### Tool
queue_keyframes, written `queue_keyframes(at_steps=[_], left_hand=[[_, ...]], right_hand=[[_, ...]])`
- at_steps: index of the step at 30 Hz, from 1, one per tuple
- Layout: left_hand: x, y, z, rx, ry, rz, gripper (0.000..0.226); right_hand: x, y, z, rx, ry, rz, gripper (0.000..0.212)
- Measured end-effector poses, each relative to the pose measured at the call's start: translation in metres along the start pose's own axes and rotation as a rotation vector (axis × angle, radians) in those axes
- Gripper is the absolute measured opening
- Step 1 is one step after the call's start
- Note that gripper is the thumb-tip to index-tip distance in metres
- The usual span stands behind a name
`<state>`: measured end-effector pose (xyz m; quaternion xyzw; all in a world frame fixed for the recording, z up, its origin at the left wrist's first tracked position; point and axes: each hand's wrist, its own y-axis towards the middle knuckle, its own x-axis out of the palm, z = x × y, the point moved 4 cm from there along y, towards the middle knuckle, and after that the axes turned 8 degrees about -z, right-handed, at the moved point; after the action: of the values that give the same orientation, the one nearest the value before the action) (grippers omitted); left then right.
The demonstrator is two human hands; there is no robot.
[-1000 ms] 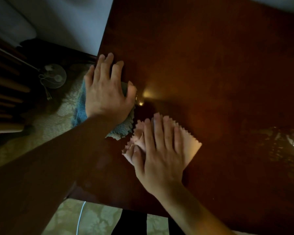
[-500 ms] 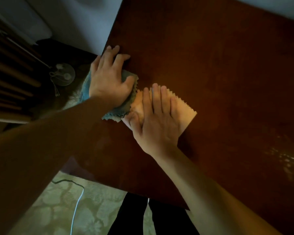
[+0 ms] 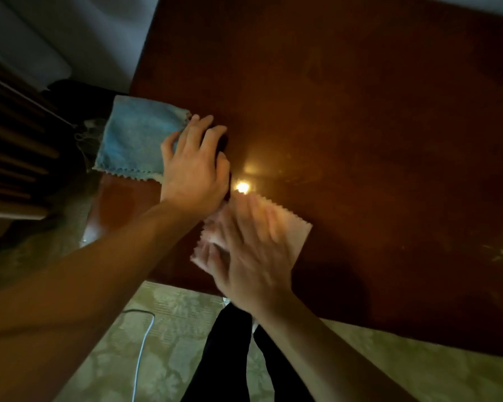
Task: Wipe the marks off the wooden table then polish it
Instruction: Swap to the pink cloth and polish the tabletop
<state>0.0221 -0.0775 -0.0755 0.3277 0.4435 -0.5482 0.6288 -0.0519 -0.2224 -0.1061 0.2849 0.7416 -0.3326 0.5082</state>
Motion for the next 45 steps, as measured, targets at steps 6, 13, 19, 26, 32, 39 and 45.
queue_keyframes(at_steps=[6, 13, 19, 26, 32, 39, 45], left_hand=[[0.013, -0.027, 0.020, 0.044, 0.015, -0.052, 0.044], [0.022, -0.039, 0.021, -0.005, 0.087, -0.129, 0.049], [0.029, -0.040, 0.023, -0.045, 0.085, -0.097, 0.049], [0.024, -0.016, 0.027, -0.132, -0.007, 0.057, 0.032], [0.017, 0.045, 0.040, -0.067, -0.082, 0.065, 0.026], [0.035, 0.117, 0.054, -0.106, 0.011, -0.037, 0.049], [0.051, 0.113, 0.054, -0.046, 0.090, -0.001, 0.056]], right_hand=[[-0.021, -0.031, 0.097, 0.373, -0.097, 0.075, 0.070], [0.013, -0.040, 0.003, 0.113, -0.005, 0.025, 0.069], [-0.020, 0.017, 0.074, 0.020, -0.022, -0.011, 0.071], [-0.026, 0.050, 0.062, 0.091, -0.026, 0.027, 0.069], [-0.033, 0.055, 0.087, -0.175, 0.027, -0.031, 0.061], [-0.082, 0.161, 0.155, 0.130, -0.094, 0.072, 0.064], [-0.057, 0.093, 0.126, 0.011, -0.070, 0.092, 0.063]])
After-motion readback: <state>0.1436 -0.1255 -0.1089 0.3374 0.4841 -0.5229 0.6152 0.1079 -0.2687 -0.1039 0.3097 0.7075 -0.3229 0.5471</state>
